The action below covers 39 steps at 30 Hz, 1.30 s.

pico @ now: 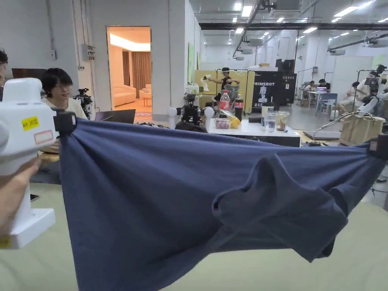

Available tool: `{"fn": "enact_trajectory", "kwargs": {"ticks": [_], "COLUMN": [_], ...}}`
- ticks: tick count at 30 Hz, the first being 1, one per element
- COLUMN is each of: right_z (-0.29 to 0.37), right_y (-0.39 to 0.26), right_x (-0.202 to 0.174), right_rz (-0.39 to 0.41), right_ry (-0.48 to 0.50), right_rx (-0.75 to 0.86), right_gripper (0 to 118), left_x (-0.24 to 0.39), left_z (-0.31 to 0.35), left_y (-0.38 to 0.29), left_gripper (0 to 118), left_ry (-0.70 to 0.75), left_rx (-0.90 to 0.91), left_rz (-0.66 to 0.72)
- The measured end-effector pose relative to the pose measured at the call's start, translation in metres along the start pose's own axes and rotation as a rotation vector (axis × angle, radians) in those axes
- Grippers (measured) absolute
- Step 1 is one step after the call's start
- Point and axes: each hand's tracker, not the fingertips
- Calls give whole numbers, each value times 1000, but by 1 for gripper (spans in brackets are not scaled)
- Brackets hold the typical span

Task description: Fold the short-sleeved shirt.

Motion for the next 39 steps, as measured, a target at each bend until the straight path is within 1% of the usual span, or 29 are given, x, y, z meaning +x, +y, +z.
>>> {"fn": "enact_trajectory", "kwargs": {"ticks": [3,5,7,8,10,13,16,19,21,23,25,26,29,31,33,35,36,37,39], "right_z": [-12,-20,-25,-26,-29,-39,-49,-61,-70,-77,-85,-89,-91,-89,-95,-90,-84,-80,-63], "right_y": [26,43,67,78,95,119,137,141,137,125,112,107,91,99,83,72,66,17,-17], "right_x": [-13,-22,-35,-42,-51,-63,-73,-79,-83,-84,-85,-83,-76,-83,-67,-65,-63,-38,-27], "right_rz": [27,52,140,168,153,160,146,137,142,159,181,179,144,103,88,93,92,115,128], "right_ry": [-21,-42,-55,-73,-63,-94,-90,-88,-86,-66,-80,-78,-63,-21,-26,-11,11,39,59], "right_rx": [12,27,32,54,72,105,114,116,111,108,101,96,96,72,35,23,5,22,-3], "right_gripper": [0,0,0,0,0,0,0,0,0,0,0,0,0,0,0,0,0,0,0], "left_x": [2,6,8,8,10,5,3,0,-1,0,-2,-4,-6,-9,-9,-10,-10,-10,-14], "left_z": [-12,-20,-30,-35,-42,-56,-70,-76,-79,-78,-79,-78,-80,-77,-72,-59,-48,-39,-14], "left_y": [21,34,49,54,63,76,80,75,69,57,46,41,24,9,-13,-37,-52,-64,-95], "left_gripper": [0,0,0,0,0,0,0,0,0,0,0,0,0,0,0,0,0,0,0], "left_ry": [20,51,83,97,148,144,176,189,181,188,178,171,164,135,102,65,22,3,-44], "left_rx": [17,30,24,39,48,44,39,39,25,20,13,13,-7,-21,-36,-75,-30,-65,-78], "left_rz": [29,9,-34,-70,-119,-86,-95,-96,-89,-117,-124,-114,-93,-83,-75,-60,-40,-30,19]}}
